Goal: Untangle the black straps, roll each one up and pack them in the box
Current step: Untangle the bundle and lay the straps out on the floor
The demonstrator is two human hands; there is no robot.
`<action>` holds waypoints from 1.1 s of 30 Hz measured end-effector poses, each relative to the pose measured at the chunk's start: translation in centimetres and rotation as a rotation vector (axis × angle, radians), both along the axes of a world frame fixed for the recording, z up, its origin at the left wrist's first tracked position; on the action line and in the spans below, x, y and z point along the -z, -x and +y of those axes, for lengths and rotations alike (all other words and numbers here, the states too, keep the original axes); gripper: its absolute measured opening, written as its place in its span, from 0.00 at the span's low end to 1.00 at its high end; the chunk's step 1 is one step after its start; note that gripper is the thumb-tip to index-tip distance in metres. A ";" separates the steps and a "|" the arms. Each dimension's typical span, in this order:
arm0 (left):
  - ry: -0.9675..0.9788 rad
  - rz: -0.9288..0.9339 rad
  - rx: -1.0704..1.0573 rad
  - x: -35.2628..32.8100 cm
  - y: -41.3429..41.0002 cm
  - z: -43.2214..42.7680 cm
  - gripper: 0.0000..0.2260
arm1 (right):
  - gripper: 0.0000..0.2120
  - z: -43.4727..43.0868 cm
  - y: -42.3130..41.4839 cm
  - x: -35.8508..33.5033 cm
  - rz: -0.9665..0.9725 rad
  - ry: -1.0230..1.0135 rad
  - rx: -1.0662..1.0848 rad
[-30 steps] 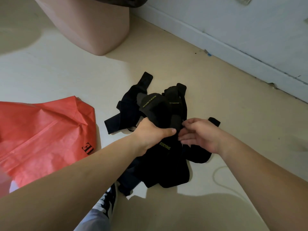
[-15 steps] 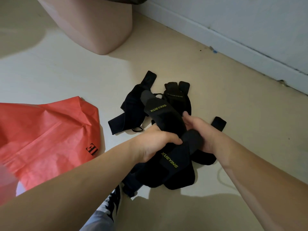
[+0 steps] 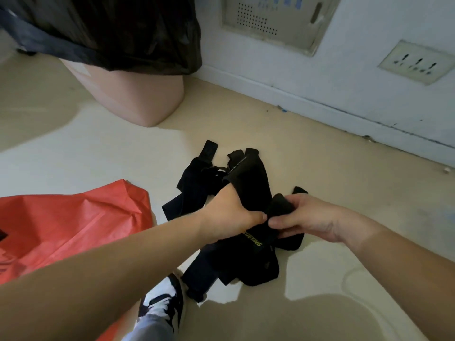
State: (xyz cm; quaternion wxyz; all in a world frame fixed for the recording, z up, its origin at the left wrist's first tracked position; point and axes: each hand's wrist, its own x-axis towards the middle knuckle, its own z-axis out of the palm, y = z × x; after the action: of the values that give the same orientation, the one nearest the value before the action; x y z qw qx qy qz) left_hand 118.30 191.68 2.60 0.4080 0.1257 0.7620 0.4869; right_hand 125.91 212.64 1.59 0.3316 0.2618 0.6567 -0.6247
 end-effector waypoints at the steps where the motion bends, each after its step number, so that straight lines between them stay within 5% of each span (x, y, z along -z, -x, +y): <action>1: -0.009 -0.006 0.017 -1.2 -0.1 0.0 0.24 | 0.14 -0.1 -0.4 -1.2 0.021 -0.044 -0.008; 4: -0.136 -0.137 0.007 -6.5 0.0 0.6 0.13 | 0.11 0.2 -1.5 -5.7 0.093 -0.125 -0.024; 8: -0.170 -0.323 -0.099 -13.7 0.4 2.2 0.25 | 0.07 0.3 -4.0 -12.9 0.243 -0.167 0.036; 13: -0.139 -0.133 -0.100 -20.5 -1.9 4.2 0.13 | 0.09 -0.1 -8.6 -18.9 0.391 -0.234 0.314; 16: -0.150 0.030 -0.023 -23.1 -3.6 5.1 0.14 | 0.11 -0.3 -11.5 -21.4 0.462 -0.359 0.488; 21: -0.304 -0.084 -0.020 -27.4 -8.5 6.6 0.19 | 0.12 0.7 -14.7 -24.2 0.557 -0.413 0.689; 24: -0.298 -0.146 -0.096 -28.3 -10.2 7.5 0.25 | 0.12 0.9 -15.7 -24.5 0.601 -0.387 0.747; 27: -0.234 0.049 -0.192 -27.2 -10.7 7.7 0.12 | 0.11 0.8 -16.0 -23.6 0.628 -0.364 0.809; 33: -0.180 0.264 -0.223 -23.9 -8.8 7.9 0.06 | 0.12 1.7 -16.1 -23.3 0.728 -0.643 0.645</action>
State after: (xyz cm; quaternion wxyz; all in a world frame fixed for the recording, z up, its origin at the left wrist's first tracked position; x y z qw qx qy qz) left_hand 127.12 199.60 26.49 0.2353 0.1393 0.7714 0.5746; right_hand 142.00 214.34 24.87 -0.2187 0.3044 0.7722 -0.5130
